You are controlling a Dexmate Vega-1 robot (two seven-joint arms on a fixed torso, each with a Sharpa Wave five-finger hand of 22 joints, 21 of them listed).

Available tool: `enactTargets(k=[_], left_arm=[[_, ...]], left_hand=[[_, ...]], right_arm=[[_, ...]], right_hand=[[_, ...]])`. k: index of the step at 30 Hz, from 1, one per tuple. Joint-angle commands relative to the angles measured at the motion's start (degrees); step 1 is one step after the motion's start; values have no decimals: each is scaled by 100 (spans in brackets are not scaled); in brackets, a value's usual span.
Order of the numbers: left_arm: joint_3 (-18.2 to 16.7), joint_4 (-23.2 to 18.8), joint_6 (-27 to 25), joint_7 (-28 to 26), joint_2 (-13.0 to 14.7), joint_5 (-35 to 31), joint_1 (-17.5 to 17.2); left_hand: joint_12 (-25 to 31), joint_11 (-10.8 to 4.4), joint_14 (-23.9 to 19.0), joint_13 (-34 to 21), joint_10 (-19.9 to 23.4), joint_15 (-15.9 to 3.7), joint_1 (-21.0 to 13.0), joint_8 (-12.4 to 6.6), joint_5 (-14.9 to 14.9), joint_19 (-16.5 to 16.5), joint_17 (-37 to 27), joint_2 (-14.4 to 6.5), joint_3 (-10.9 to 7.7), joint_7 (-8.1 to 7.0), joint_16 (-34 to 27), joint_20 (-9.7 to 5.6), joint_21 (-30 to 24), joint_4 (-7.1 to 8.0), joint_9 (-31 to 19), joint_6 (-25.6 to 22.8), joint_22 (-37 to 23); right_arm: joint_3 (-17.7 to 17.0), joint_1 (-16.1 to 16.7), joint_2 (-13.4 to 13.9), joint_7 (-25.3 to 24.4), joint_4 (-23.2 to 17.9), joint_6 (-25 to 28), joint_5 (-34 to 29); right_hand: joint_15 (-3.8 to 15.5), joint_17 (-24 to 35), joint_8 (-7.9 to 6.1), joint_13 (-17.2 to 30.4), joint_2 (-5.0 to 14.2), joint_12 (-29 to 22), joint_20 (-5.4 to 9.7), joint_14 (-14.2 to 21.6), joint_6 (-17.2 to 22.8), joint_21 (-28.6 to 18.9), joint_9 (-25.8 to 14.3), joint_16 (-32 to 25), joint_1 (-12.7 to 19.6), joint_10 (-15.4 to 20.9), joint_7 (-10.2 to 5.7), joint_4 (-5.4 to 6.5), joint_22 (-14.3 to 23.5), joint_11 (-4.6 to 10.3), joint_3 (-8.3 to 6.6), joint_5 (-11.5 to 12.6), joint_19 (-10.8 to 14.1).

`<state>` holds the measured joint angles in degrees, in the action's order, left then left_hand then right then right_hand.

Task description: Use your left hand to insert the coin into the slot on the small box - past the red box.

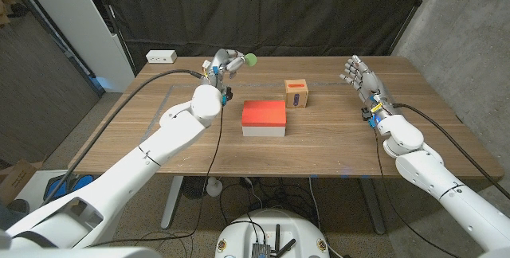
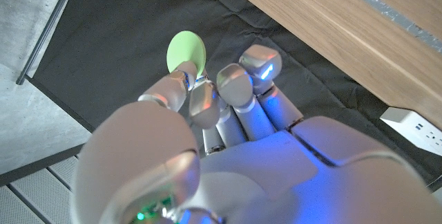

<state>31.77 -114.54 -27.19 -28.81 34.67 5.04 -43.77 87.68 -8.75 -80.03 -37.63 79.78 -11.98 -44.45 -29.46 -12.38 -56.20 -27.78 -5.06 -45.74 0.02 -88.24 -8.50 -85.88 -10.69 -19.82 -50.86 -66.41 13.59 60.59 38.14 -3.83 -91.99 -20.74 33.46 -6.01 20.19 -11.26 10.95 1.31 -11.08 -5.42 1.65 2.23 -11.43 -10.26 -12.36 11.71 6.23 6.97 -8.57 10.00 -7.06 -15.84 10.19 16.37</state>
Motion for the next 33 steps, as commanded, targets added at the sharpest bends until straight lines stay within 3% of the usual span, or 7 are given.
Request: enactTargets(k=[1,33], left_arm=[[390,126,-335,230,-121,-640,466],[1229,704,-676,1001,-415,-1994,1376]], left_hand=[[-20,17,5,1,4,6,-64,8,-34,16,-16,3,5,350,-6,-358,-31,20,-26,-563,-3],[-1,26,21,-24,12,8,-40,65,-35,12,-33,9,20,331,14,-359,-14,20,-49,-613,6]], right_arm=[[-49,53,-20,29,31,-68,66],[-134,97,-6,118,137,-158,159]], right_hand=[[-20,10,11,17,-22,-34,-7,35,15,1,-33,-26,39,49,167,21,12,-27,-6,-10,47],[-19,-3,13,17,-22,-36,1,43,13,2,-33,-31,41,57,165,21,12,-27,-3,-10,55]])
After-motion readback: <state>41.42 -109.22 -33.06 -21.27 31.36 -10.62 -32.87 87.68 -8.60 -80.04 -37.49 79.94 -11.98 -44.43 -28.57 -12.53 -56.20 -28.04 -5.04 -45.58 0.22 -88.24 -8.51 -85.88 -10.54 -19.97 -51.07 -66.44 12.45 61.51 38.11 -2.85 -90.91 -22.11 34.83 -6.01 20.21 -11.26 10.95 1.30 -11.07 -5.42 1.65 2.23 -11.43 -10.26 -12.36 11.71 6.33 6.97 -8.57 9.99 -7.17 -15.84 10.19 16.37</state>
